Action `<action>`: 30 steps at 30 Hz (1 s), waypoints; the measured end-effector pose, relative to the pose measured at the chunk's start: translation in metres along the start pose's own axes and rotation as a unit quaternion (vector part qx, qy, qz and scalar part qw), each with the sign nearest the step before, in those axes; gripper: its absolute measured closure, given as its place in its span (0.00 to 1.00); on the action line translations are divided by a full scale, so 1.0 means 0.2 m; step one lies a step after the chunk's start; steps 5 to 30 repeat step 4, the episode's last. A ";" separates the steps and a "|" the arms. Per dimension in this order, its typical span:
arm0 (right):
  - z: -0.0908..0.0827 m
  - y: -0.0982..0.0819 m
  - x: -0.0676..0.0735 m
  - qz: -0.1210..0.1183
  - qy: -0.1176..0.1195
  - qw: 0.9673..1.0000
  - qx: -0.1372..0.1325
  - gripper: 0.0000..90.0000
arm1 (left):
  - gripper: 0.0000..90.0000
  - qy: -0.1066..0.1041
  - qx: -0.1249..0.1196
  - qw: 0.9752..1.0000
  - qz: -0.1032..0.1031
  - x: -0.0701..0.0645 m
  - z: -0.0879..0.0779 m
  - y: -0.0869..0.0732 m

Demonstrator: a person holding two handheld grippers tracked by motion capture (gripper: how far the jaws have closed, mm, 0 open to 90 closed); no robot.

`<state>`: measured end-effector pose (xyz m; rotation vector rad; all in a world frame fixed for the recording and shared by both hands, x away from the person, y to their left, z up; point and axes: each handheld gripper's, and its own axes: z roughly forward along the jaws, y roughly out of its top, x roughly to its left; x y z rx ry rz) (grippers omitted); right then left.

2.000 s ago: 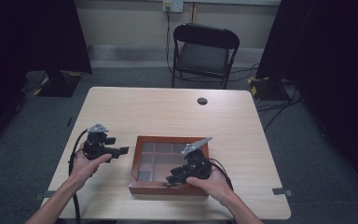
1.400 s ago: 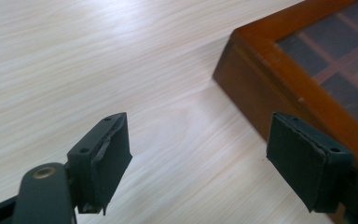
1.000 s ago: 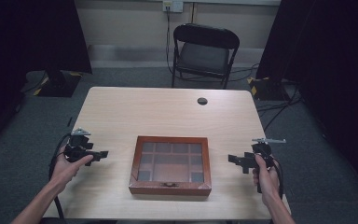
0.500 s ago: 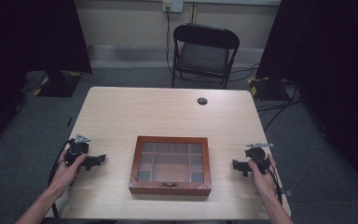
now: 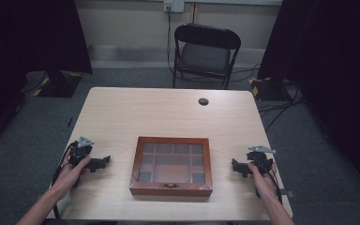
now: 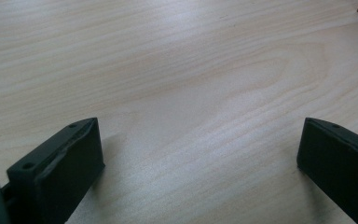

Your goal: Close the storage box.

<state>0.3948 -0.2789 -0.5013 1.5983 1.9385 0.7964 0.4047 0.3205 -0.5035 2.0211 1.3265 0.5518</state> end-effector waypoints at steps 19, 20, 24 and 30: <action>0.00 0.00 0.00 0.000 0.000 1.000 0.000 0.00 | 0.00 -0.005 0.003 1.000 0.010 0.01 0.00 0.00; 0.00 0.00 0.00 0.000 0.000 1.000 0.000 0.00 | 0.00 -0.005 0.003 1.000 0.010 0.01 0.00 0.00; 0.00 0.00 0.00 0.000 0.000 1.000 0.000 0.00 | 0.00 -0.005 0.003 1.000 0.010 0.01 0.00 0.00; 0.00 0.00 0.00 0.000 0.000 1.000 0.000 0.00 | 0.00 -0.005 0.003 1.000 0.010 0.01 0.00 0.00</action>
